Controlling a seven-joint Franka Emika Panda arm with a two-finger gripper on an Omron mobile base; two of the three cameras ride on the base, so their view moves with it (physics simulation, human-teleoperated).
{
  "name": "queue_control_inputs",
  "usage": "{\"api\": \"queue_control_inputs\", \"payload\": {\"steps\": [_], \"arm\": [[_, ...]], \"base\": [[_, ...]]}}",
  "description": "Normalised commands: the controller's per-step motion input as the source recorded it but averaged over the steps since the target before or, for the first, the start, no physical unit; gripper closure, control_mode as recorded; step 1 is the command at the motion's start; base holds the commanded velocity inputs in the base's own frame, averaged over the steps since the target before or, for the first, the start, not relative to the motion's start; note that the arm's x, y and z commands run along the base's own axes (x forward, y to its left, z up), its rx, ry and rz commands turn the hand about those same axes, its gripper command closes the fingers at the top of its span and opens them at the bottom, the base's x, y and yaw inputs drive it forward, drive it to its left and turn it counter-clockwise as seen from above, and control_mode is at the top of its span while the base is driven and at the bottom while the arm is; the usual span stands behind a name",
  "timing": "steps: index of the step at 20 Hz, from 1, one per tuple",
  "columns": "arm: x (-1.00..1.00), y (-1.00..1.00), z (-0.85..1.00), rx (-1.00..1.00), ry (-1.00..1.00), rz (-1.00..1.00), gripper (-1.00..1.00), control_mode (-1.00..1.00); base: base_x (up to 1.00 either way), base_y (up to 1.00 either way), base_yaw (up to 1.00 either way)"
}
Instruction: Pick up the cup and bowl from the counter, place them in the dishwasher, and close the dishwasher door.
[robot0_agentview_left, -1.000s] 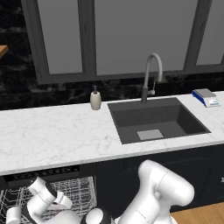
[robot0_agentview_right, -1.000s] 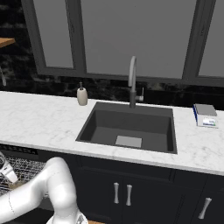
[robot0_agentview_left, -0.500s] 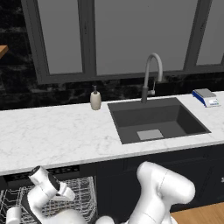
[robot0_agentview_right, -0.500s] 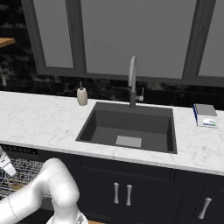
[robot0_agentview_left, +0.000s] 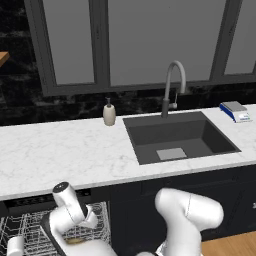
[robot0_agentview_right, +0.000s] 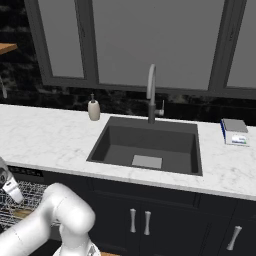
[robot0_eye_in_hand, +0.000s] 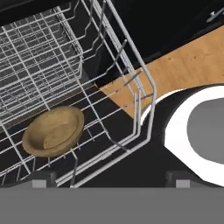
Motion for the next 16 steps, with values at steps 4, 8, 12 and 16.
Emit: {"api": "queue_control_inputs", "payload": {"steps": [4, 8, 12, 16], "arm": [[-0.16, -0.11, 0.20, 0.15, -0.05, 0.00, -1.00, -1.00], [-0.21, 0.00, 0.12, 0.09, -0.04, 0.02, -1.00, -1.00], [-0.23, 0.00, 0.14, 0.10, -0.07, 0.04, -1.00, -1.00], [-0.21, 0.03, 0.00, 0.00, -0.06, 0.04, -1.00, -1.00]], "base": [[0.00, 0.00, 0.00], [0.00, 0.00, 0.00], [0.00, 0.00, 0.00], [0.00, 0.00, 0.00]]}}
